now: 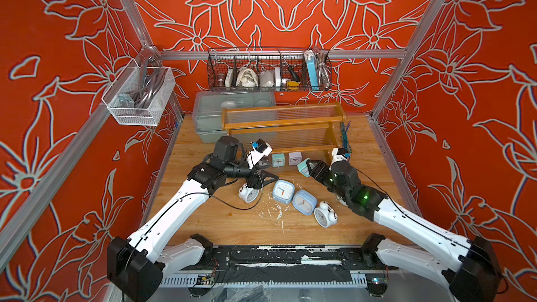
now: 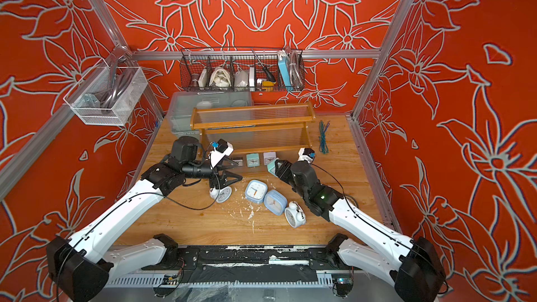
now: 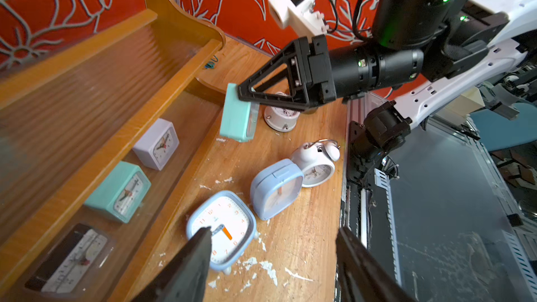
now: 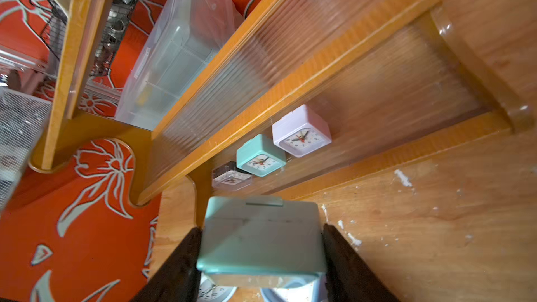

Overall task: Place the alarm clocks on the shelf by style
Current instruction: Place the alarm on the shelf.

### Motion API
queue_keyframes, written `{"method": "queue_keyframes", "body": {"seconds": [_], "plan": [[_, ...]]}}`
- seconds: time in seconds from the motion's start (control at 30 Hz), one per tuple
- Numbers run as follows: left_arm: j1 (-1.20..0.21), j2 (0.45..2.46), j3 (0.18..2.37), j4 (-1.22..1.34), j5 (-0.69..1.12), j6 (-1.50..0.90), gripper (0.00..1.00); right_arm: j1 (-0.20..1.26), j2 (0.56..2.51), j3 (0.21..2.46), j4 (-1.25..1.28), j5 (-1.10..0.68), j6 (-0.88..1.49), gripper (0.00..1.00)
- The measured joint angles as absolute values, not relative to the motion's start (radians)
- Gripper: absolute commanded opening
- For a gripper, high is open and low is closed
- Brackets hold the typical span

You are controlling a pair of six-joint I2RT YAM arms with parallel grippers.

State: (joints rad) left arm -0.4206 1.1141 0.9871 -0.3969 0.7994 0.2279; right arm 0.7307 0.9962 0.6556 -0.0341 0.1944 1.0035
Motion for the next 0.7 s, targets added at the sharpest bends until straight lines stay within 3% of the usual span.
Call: {"method": "queue_keyframes", "body": {"seconds": [0.33, 0.7], "plan": [[-0.421, 1.113, 0.945, -0.439, 0.801, 0.228, 0.69, 0.715, 1.036, 0.632, 0.068, 0.285, 0.527, 0.52], [-0.421, 1.106, 0.915, -0.446, 0.785, 0.222, 0.69, 0.681, 1.191, 0.513, 0.321, 0.348, 0.324, 0.50]]}}
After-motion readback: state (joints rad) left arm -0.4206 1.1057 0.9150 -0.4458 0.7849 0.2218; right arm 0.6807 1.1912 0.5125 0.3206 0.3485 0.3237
